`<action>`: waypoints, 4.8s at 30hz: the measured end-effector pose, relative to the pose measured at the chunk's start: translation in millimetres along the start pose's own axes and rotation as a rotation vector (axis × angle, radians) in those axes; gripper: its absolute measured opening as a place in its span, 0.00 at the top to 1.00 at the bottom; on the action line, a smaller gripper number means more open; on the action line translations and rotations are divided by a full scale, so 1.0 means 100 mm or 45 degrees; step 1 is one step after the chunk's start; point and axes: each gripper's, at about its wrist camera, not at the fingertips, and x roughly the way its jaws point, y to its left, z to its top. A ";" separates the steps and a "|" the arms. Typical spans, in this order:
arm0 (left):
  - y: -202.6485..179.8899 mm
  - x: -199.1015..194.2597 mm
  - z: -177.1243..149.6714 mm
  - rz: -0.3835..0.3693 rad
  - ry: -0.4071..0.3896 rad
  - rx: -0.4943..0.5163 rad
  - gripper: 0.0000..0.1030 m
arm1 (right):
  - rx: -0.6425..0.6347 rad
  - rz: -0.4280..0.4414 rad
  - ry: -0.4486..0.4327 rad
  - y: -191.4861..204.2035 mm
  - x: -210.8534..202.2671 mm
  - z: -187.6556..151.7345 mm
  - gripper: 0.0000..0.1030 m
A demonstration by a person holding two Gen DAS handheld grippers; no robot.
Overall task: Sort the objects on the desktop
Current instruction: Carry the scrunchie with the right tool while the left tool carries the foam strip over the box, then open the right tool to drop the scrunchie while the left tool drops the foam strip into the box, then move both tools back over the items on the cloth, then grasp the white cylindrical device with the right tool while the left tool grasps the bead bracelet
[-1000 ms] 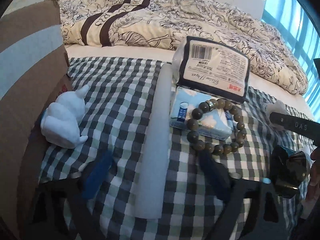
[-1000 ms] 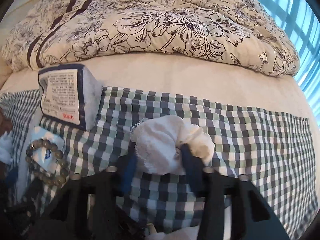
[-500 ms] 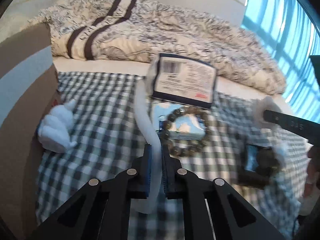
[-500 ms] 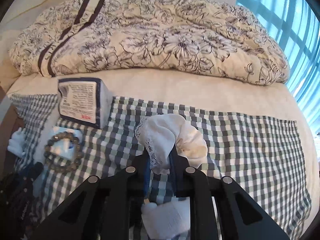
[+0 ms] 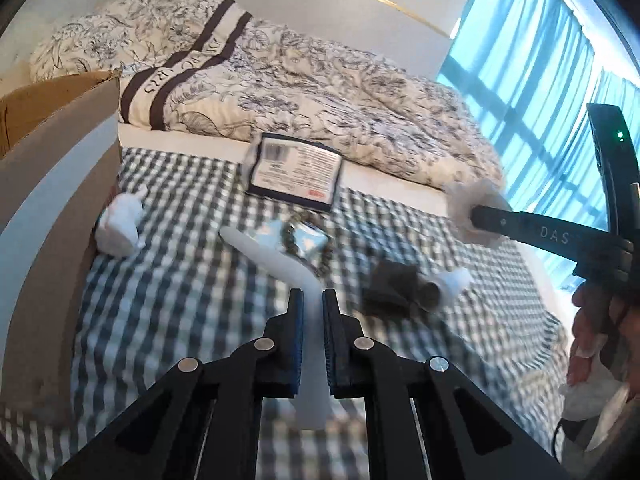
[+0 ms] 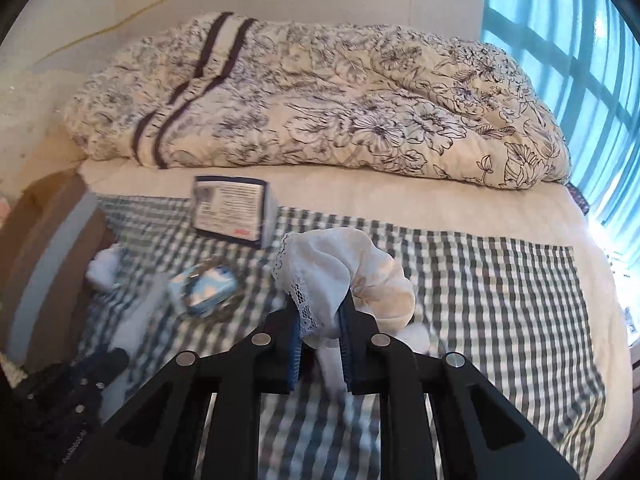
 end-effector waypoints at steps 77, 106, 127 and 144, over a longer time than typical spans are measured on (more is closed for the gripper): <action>1.59 -1.85 0.85 0.578 -0.177 -0.109 0.06 | -0.296 0.587 -0.104 2.42 -0.56 0.10 0.13; -0.06 -1.17 0.26 0.389 -0.126 -0.008 0.00 | -0.040 0.296 -0.130 0.30 -1.08 -0.47 0.13; -0.16 -0.14 0.02 0.400 -0.048 -0.026 0.00 | 0.108 0.137 -0.024 -0.32 -0.42 -0.82 0.14; 0.03 1.09 0.50 0.321 0.115 0.001 0.04 | 0.383 -0.061 0.118 -0.46 0.49 -0.59 0.17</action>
